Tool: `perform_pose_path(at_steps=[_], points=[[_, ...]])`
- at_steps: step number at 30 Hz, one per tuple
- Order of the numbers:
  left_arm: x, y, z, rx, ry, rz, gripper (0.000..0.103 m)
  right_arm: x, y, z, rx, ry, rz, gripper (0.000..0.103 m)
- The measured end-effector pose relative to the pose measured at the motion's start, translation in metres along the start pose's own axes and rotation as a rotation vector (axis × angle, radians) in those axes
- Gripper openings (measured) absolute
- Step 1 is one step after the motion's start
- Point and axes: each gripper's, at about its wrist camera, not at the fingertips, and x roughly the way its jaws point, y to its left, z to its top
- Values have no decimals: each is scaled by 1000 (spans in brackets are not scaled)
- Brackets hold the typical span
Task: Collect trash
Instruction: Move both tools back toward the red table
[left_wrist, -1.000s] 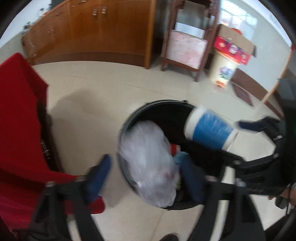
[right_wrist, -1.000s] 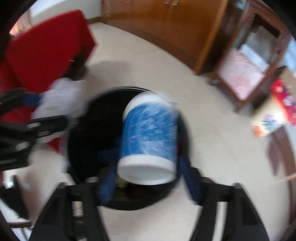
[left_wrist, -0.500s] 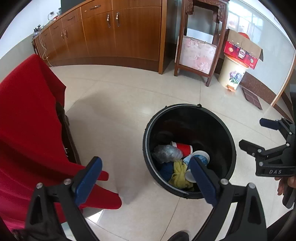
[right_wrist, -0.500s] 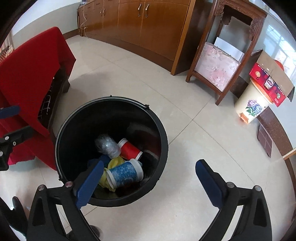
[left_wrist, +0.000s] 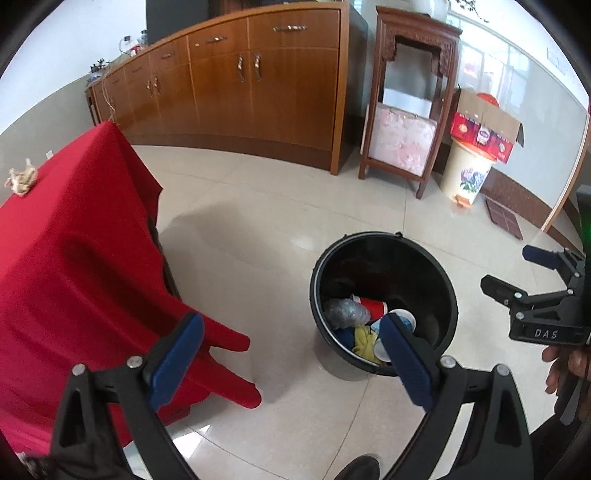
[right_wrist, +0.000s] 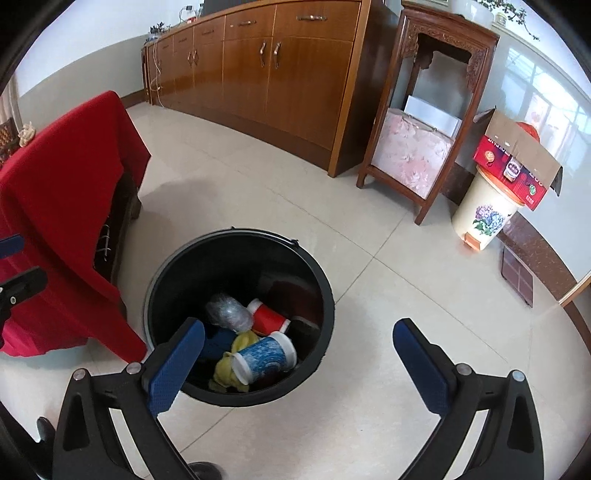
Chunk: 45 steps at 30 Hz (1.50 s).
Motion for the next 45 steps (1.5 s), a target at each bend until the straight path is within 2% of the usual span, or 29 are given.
perform_pose_path(at_steps=[8, 20, 26, 34, 39, 45], points=[[-36, 21, -5, -43, -56, 35, 97, -40, 31, 1, 0, -83, 13, 103], [-90, 81, -10, -142, -131, 95, 98, -85, 81, 22, 8, -177, 105, 103], [-110, 112, -18, -194, -155, 140, 98, -110, 130, 46, -49, -230, 190, 103], [-135, 164, -33, -275, -185, 212, 98, -135, 186, 70, -107, -288, 263, 103], [-152, 208, -43, -334, -215, 270, 98, -139, 227, 92, -142, -299, 324, 103], [-171, 265, -54, -401, -235, 355, 98, -138, 297, 122, -199, -308, 411, 103]])
